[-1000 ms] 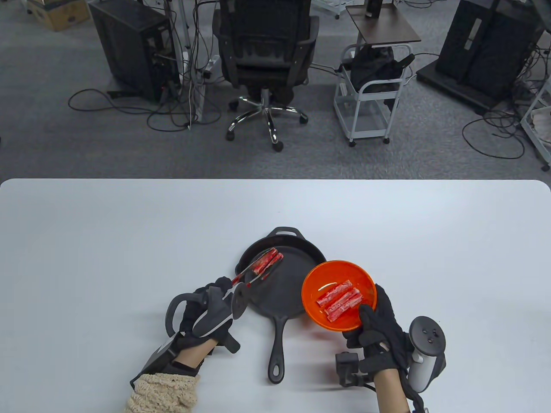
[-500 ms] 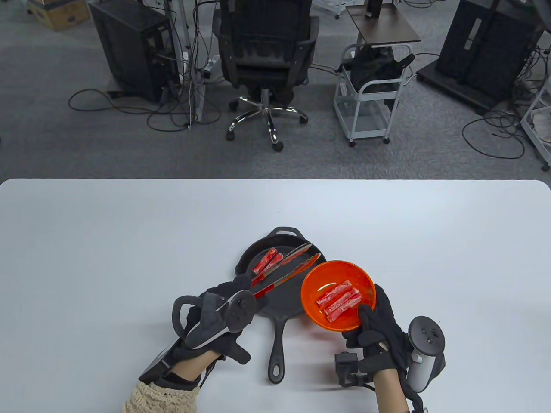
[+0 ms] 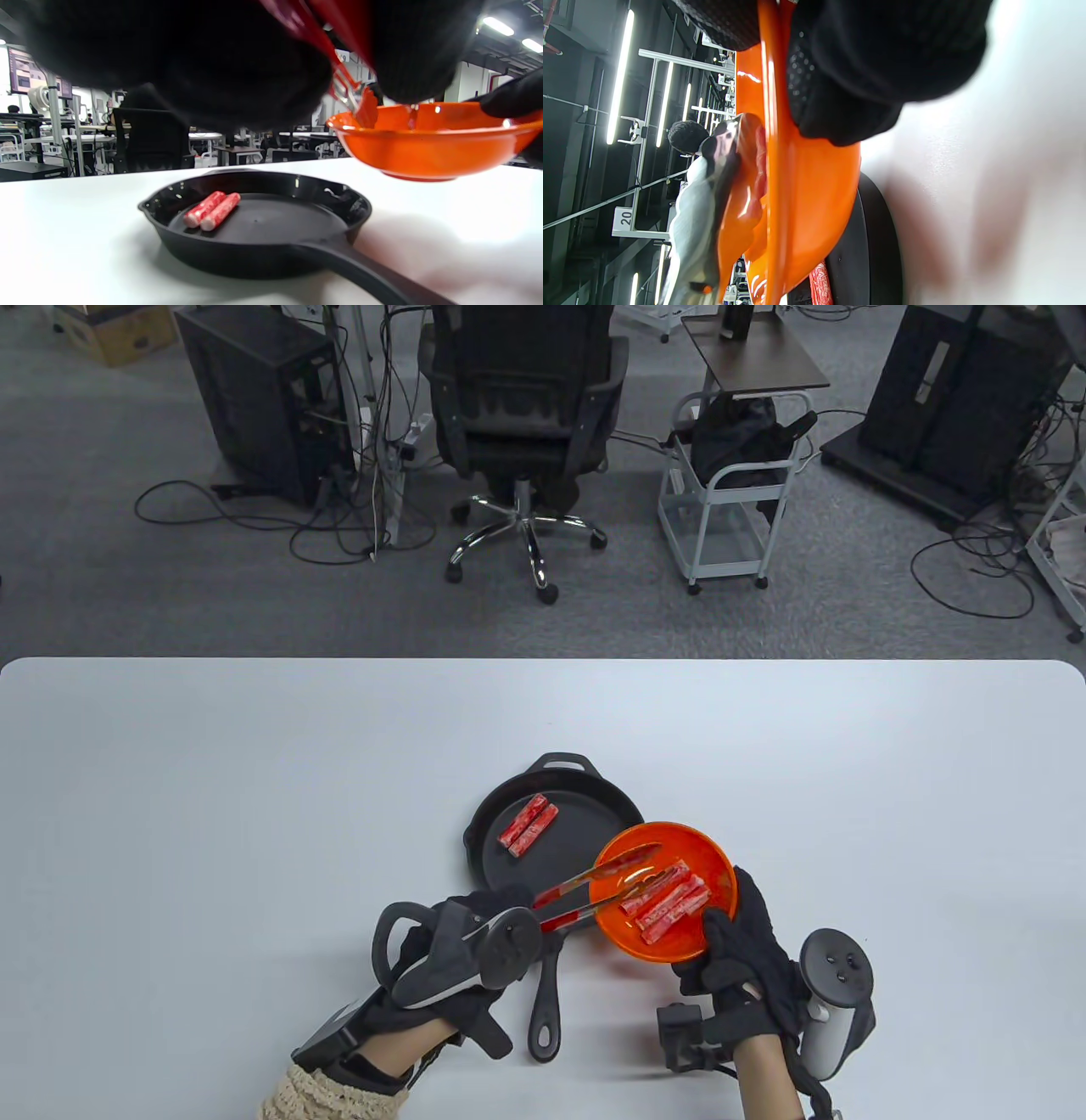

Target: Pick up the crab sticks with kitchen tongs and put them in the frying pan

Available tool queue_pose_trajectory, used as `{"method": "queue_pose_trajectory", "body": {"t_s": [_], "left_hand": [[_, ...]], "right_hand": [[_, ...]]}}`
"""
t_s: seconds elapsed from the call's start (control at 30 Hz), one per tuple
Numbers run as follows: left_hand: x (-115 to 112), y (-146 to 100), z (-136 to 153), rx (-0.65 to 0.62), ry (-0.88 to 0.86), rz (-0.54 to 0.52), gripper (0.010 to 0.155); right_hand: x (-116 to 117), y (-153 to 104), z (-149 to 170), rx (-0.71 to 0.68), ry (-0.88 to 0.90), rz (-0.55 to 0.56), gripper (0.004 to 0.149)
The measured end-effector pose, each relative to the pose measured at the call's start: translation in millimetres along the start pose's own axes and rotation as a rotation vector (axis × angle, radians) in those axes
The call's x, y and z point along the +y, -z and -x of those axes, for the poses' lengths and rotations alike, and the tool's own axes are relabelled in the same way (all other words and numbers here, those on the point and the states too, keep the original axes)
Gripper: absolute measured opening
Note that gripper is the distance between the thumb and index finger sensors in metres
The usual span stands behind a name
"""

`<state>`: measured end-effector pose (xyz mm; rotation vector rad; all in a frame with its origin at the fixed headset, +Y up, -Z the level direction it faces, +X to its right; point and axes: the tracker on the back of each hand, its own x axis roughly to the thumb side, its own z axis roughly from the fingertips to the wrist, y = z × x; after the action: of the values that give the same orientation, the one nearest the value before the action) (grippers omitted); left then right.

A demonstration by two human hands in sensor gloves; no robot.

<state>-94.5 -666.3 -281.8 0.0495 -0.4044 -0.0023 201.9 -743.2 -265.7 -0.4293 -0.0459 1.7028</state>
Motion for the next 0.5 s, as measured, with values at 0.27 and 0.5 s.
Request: {"method": "queue_pose_trajectory", "body": {"t_s": [0.27, 0.5], "left_hand": [[-4.7, 1.0, -4.8, 0.001, 0.035, 0.018, 0.077], [-4.0, 0.5, -6.2, 0.003, 0.039, 0.020, 0.074]], "right_hand": [[1.3, -0.3, -0.8, -0.019, -0.027, 0.001, 0.064], [2.5, -0.2, -0.3, -0.023, -0.038, 0.000, 0.064]]}}
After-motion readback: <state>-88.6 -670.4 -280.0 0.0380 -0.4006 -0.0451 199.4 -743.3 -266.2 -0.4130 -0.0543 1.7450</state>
